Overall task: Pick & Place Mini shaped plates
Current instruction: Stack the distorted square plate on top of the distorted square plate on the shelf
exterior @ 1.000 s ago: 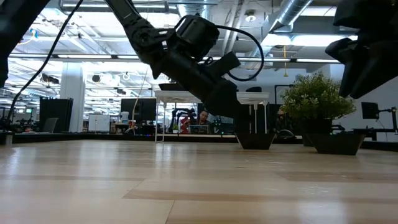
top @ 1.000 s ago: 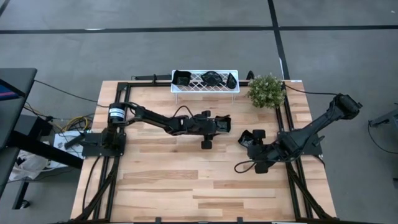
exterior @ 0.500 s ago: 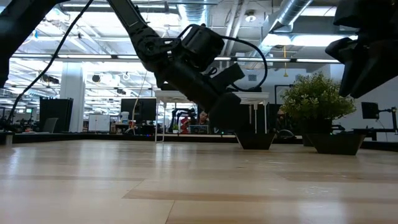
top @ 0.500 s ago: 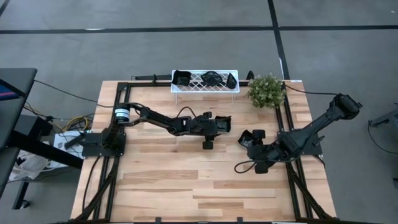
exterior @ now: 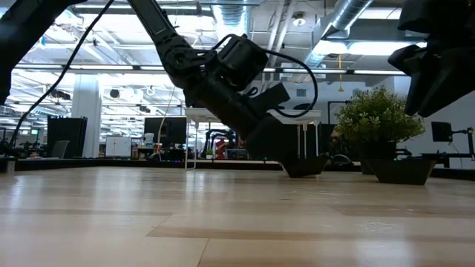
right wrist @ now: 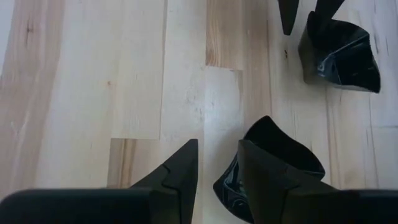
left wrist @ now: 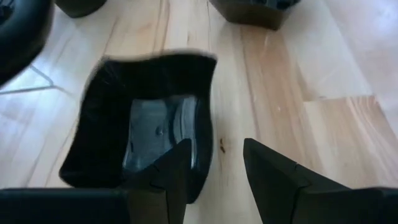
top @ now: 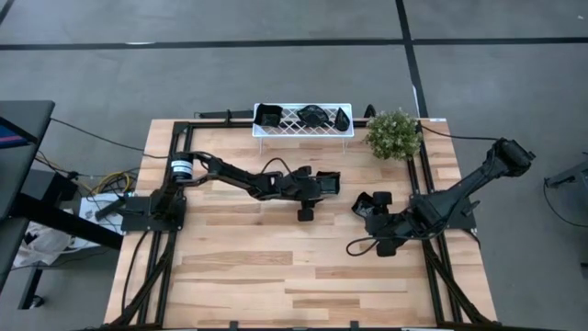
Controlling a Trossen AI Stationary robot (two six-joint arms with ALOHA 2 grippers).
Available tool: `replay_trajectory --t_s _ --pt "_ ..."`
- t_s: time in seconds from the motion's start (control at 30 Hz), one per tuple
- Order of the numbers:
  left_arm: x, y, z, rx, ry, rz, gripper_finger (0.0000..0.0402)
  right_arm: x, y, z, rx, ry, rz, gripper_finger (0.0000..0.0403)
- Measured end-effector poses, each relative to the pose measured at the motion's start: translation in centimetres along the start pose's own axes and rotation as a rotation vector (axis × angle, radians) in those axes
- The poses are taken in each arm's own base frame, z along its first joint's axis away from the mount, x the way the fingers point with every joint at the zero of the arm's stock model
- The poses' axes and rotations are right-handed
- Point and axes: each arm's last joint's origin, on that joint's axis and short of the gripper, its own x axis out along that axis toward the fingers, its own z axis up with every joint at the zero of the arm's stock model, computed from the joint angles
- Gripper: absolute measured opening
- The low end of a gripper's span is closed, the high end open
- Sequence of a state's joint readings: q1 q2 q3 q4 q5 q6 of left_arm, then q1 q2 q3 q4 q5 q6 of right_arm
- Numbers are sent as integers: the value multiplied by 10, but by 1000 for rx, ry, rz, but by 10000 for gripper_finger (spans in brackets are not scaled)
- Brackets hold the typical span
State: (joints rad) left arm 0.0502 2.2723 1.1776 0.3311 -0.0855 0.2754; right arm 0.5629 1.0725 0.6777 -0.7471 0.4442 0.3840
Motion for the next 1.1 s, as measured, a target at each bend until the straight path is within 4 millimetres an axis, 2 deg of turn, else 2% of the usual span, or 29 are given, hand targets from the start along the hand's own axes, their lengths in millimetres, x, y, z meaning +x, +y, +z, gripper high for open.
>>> replay_trajectory --t_s 0.37,0.93,1.1 --pt "0 1 0 -6 -5 3 142 0 0 0 0 0 0 108" --pt "0 1 0 -15 -2 3 17 0 0 0 1 0 0 108" --pt "0 2 0 -13 -3 10 10 0 0 0 1 0 0 108"
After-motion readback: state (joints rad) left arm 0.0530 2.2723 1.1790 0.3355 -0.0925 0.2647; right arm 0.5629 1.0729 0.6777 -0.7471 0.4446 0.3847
